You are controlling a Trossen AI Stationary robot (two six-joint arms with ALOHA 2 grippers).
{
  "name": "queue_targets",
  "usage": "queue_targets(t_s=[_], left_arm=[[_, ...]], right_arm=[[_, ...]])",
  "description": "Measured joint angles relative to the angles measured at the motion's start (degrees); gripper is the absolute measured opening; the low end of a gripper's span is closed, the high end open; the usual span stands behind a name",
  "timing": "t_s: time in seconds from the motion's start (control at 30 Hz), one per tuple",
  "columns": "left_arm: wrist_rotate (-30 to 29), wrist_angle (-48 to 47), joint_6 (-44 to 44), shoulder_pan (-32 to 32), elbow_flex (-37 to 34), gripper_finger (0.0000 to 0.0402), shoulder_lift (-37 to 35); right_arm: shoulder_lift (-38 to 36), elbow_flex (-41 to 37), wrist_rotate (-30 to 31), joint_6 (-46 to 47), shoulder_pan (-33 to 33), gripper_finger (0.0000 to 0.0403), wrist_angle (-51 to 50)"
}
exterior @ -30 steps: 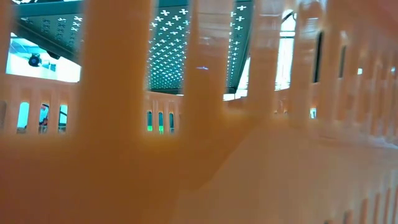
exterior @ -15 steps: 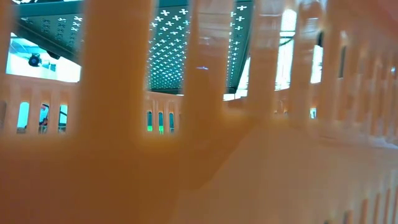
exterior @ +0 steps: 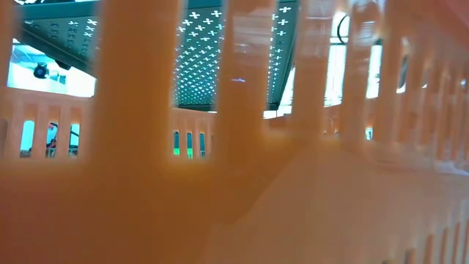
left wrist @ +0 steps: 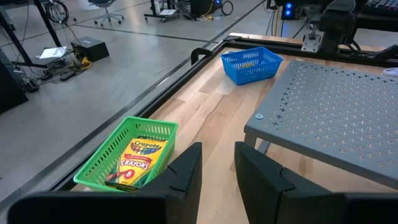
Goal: Pick & Place Office Desk Supplies
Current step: Adjust the blue basket on the table
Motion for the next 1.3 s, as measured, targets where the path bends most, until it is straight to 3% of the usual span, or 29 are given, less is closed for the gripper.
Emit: queue_targets(t_s=[0.3,0.53,0.93,1.3], left_arm=[[0.00,0.00,0.00,0.00,0.02,0.0098,0.00],[0.00,0.00,0.00,0.00,0.00,0.0098,0.00],[-0.02,0.01,-0.01,0.00,0.00,0.0098,0.01],[0.00,0.00,0.00,0.00,0.00,0.0098,0.01]], right_arm=[[8.34,0.02,-13.29,-22.78,-25.95,0.0137,12.32],[19.16,-0.02,-20.63,-29.07,-40.44,0.0137,14.27],[33.43,2.76,-20.63,-28.80,-44.54,0.0137,20.08],[41.83,19.25,-22.83,-26.78,-45.02,0.0137,-0.40]])
